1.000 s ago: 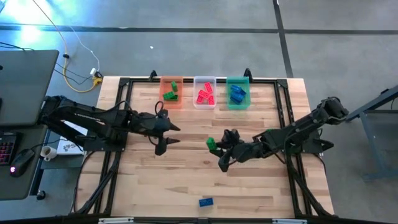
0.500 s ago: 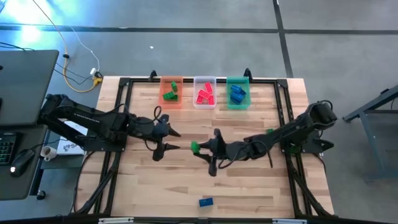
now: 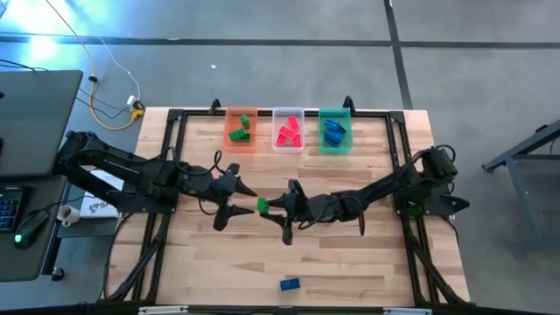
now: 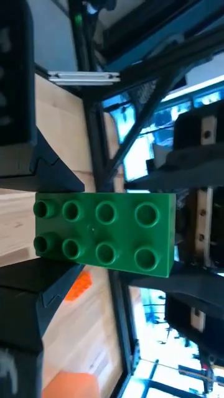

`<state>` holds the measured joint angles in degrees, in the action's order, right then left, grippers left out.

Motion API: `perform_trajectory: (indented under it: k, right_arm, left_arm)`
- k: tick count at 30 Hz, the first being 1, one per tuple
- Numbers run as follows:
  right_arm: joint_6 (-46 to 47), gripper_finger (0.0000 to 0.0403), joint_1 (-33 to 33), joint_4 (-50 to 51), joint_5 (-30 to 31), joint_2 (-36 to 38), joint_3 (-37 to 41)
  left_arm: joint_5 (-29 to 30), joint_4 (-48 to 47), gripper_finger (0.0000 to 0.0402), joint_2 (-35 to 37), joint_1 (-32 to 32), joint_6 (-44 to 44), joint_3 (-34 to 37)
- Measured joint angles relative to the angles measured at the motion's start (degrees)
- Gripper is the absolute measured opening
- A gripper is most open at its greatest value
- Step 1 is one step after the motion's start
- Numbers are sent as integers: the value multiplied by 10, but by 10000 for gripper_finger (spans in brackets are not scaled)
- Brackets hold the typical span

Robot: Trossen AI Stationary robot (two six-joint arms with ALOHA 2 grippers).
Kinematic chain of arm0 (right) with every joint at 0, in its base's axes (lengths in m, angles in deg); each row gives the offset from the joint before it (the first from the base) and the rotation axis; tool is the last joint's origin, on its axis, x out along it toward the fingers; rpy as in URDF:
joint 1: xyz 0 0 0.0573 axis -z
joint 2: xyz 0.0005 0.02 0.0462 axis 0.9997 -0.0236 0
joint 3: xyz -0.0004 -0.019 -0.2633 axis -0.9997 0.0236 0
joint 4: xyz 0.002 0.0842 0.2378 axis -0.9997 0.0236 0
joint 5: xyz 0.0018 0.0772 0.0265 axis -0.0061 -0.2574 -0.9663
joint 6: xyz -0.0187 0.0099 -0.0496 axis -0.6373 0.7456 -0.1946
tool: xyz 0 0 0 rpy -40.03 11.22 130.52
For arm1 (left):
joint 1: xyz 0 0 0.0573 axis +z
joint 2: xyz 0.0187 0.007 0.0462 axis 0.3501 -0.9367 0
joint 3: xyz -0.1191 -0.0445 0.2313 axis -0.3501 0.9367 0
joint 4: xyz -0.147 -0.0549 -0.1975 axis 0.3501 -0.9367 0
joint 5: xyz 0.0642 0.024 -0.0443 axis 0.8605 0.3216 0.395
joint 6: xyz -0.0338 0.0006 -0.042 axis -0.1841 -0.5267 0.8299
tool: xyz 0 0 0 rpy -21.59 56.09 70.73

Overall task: Sort & place blocks by color
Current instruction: Put the green game piece into the orange bin

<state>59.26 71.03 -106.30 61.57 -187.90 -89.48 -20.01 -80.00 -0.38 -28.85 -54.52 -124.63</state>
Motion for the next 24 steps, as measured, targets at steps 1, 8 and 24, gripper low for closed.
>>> perform_trajectory:
  k: [1,8,24]
  right_arm:
    - [-2,114,2,-13,-2,-4,0]
    - [8,114,20,-35,-7,-5,0]
    - [10,114,45,-47,-43,-4,0]
  left_arm:
    - [0,2,236,0,0,0,0]
    - [-2,7,236,0,0,-1,0]
    - [41,82,236,-7,11,-15,0]
